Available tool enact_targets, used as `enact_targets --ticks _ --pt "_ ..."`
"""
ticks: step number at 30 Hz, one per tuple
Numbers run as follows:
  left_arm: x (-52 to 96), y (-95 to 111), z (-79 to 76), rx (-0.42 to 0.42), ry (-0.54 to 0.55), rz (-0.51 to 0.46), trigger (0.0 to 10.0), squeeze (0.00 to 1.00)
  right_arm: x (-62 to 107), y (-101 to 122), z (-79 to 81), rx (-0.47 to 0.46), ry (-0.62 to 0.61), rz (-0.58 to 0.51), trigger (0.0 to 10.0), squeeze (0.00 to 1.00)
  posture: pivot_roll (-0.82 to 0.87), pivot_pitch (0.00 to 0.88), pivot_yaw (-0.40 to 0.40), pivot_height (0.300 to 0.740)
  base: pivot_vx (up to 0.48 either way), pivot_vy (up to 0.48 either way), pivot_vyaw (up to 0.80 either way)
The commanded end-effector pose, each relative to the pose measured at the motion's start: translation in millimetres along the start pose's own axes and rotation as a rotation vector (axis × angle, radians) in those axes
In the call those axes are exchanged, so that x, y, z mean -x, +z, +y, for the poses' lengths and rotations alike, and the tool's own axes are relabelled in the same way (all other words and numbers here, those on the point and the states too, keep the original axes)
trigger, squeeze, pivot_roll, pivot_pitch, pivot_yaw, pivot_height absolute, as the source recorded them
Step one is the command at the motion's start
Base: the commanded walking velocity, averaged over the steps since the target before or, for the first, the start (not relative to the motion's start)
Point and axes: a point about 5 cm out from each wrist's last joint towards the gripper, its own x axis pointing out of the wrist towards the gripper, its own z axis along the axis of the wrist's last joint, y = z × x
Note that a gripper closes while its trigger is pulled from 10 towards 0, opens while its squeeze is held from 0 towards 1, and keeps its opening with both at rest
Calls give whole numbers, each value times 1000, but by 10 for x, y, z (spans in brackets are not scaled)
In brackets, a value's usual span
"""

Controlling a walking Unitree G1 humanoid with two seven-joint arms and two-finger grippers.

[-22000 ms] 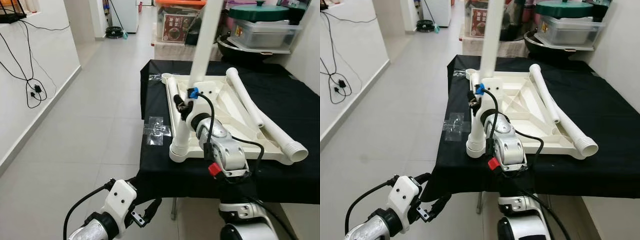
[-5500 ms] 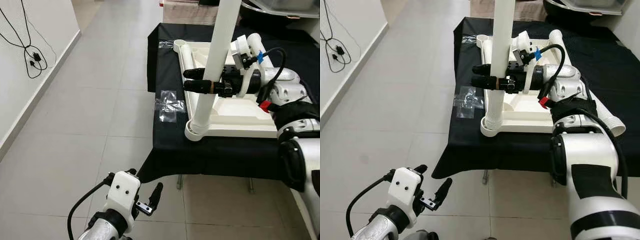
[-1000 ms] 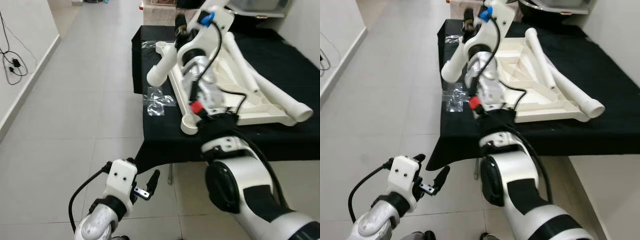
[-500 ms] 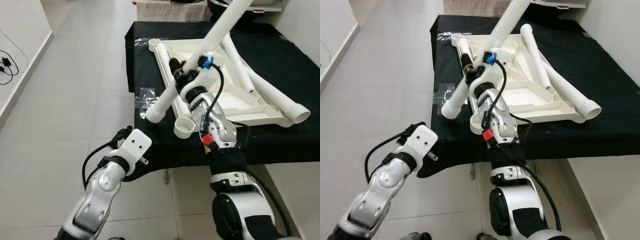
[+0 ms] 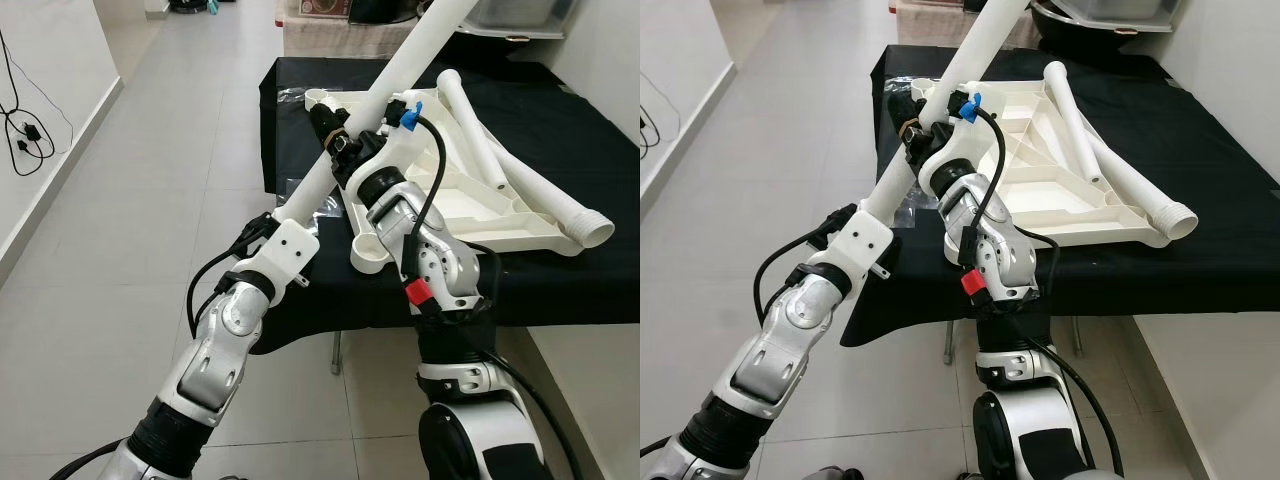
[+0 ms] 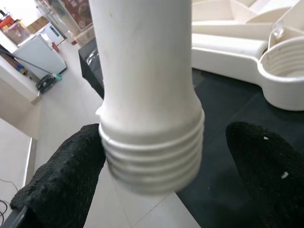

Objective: Building children table

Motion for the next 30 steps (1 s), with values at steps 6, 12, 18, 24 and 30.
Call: enact_targets --ticks 6,12,18,24,30 --pt "-47 -84 -82 -36 -13 27 10000 0 66 -33 93 -28 31 27 10000 0 55 82 -53 740 0 0 0" --pt "-78 -201 -84 -62 -1 57 10000 0 106 -117 115 -38 32 56 10000 0 53 80 -51 740 0 0 0" --pt "-116 -223 -101 -67 1 51 8824 0 133 -160 182 -7 53 75 10000 0 50 77 -49 740 0 0 0" --pt "-130 -197 -117 -65 5 24 0 0 156 -182 218 0 65 90 10000 0 49 78 -49 740 0 0 0" --pt "-136 -198 -116 -71 1 13 0 0 155 -175 212 6 53 90 10000 0 48 76 -46 740 0 0 0"
